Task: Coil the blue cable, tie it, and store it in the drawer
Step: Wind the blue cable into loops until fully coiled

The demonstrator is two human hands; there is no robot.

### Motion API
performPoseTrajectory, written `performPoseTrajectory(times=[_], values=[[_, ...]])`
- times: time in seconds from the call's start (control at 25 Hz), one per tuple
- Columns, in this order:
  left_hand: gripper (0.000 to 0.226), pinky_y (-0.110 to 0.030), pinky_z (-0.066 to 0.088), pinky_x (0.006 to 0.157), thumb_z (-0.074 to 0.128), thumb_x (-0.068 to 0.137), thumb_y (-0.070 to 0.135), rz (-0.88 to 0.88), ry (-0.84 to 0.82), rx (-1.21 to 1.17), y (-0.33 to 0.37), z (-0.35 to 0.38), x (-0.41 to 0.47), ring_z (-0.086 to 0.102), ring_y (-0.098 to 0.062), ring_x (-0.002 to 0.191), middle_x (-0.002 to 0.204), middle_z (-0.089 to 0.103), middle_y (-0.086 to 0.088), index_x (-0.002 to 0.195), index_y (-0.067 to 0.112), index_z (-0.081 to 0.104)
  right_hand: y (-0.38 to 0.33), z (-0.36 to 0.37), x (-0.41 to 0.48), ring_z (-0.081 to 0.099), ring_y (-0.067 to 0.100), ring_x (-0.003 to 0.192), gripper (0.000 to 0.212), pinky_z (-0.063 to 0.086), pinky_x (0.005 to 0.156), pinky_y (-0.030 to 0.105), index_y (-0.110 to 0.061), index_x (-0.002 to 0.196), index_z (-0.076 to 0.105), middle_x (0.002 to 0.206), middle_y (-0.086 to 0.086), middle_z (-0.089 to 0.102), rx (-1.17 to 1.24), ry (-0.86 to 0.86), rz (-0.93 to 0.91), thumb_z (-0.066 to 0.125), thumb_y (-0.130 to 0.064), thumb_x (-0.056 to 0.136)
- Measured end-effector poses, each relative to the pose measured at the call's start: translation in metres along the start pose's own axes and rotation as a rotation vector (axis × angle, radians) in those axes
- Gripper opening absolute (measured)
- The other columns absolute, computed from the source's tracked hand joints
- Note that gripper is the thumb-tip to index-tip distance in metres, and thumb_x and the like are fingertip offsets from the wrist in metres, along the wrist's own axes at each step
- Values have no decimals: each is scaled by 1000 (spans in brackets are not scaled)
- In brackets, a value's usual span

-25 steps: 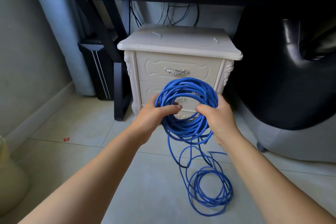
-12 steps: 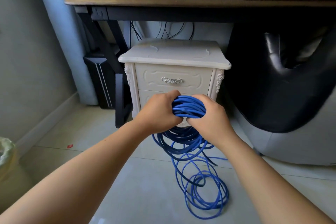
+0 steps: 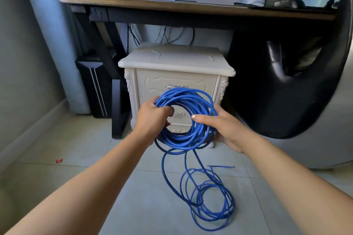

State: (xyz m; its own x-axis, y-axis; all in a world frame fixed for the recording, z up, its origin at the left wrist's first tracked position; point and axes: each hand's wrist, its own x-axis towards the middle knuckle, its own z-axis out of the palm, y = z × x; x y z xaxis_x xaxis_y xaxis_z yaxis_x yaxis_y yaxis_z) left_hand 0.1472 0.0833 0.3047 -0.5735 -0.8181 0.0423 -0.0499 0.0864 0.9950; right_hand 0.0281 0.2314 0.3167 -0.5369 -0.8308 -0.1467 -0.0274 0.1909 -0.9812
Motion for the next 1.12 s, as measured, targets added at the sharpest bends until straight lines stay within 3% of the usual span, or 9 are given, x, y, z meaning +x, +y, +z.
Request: performPoseTrajectory(times=[0.16,0.32,0.48,0.64,0.76,0.84,0.96,1.04,1.12], values=[[11,-37,47,64,56,73,0,-105,122,-224,-2,12,14,44,-15,43,53,43,-1,73,11,52,13,8,20,72,21,88,78,59,74,52,-31,126,55,97,4,72,267,32,-30,84,-41,54],[10,-37,48,65,55,77,2,-137,235,-336,-7,30,16,46,-14,44,53,46,1,80,12,56,22,13,37,72,18,88,57,58,76,42,-30,120,55,97,2,71,331,44,-76,84,-23,71],[11,-41,52,75,56,85,4,-184,93,-355,-18,37,16,57,-15,56,54,57,1,94,10,58,37,7,54,72,27,90,38,54,92,50,-26,98,66,93,8,74,196,292,-30,81,-25,63],[16,-40,52,82,69,84,10,-183,-267,-131,-22,32,17,65,-19,81,83,69,-7,96,13,60,38,-3,58,72,25,74,29,55,88,53,-19,96,61,83,14,72,170,450,-42,66,-1,73],[62,-29,54,85,81,72,24,-142,-462,-100,-19,21,24,67,-9,96,110,68,2,127,22,52,30,-14,55,65,22,66,29,55,77,48,-18,92,58,69,5,63,34,496,-117,60,4,73],[95,-25,47,95,86,65,28,-25,-505,-25,-11,15,29,61,-4,115,132,58,12,144,39,34,26,-16,51,58,18,64,30,52,67,39,-21,92,57,72,0,60,-141,478,-169,60,2,74],[98,-26,38,107,86,71,26,235,-519,455,1,15,29,43,-4,131,147,37,15,148,43,28,24,-12,46,58,14,72,34,46,64,29,-33,92,55,79,-10,62,-531,382,-245,64,-5,75],[98,-24,38,105,81,73,22,364,-537,734,0,17,27,43,-8,127,145,38,12,151,41,24,24,-8,42,58,15,81,37,48,70,32,-32,104,58,89,-12,60,-698,327,-314,64,-8,77],[96,-22,42,95,79,73,21,368,-526,769,-7,16,25,52,-10,115,136,47,11,150,40,24,23,-5,40,57,15,86,40,49,74,34,-29,112,58,95,-14,57,-772,326,-373,65,-10,77]])
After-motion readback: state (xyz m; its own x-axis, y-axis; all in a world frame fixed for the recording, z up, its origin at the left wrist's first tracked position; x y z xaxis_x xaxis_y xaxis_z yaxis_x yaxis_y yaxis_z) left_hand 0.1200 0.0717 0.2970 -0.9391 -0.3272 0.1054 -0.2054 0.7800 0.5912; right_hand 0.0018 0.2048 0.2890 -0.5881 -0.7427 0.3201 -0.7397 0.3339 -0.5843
